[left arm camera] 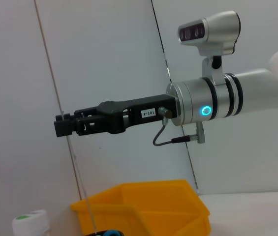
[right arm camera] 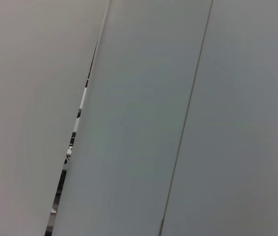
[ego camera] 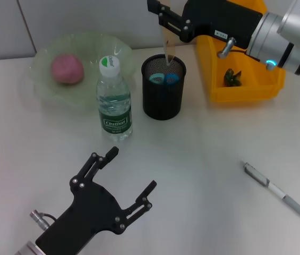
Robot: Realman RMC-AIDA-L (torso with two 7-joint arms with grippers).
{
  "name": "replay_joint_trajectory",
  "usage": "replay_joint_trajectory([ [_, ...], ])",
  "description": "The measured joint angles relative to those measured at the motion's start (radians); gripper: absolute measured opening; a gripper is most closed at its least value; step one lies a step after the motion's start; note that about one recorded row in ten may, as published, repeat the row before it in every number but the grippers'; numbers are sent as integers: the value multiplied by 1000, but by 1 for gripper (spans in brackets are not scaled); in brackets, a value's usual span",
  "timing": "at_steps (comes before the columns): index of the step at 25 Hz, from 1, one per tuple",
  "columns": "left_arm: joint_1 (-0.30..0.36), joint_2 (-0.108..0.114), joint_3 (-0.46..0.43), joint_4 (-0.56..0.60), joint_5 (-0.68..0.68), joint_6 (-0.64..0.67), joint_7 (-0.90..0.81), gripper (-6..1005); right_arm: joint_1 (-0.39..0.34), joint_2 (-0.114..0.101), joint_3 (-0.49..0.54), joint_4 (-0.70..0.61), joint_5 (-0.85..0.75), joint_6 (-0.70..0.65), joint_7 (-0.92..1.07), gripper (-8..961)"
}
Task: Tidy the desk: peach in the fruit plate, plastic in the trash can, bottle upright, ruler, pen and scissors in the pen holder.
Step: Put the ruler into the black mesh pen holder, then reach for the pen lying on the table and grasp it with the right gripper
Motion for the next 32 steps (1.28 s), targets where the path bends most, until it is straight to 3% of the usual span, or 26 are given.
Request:
replay_joint_trajectory([
  [14, -1, -2, 2, -1, 0, 0, 0, 848, 50, 3, 3, 132, 2, 45, -101, 538],
  [29, -8, -5, 2, -3, 0, 0, 0, 848, 25, 4, 0, 115, 3, 11, -98, 567],
  [32, -8, -5, 2, -3, 0, 0, 0, 848, 12, 3, 3, 95, 3, -2, -75, 657],
])
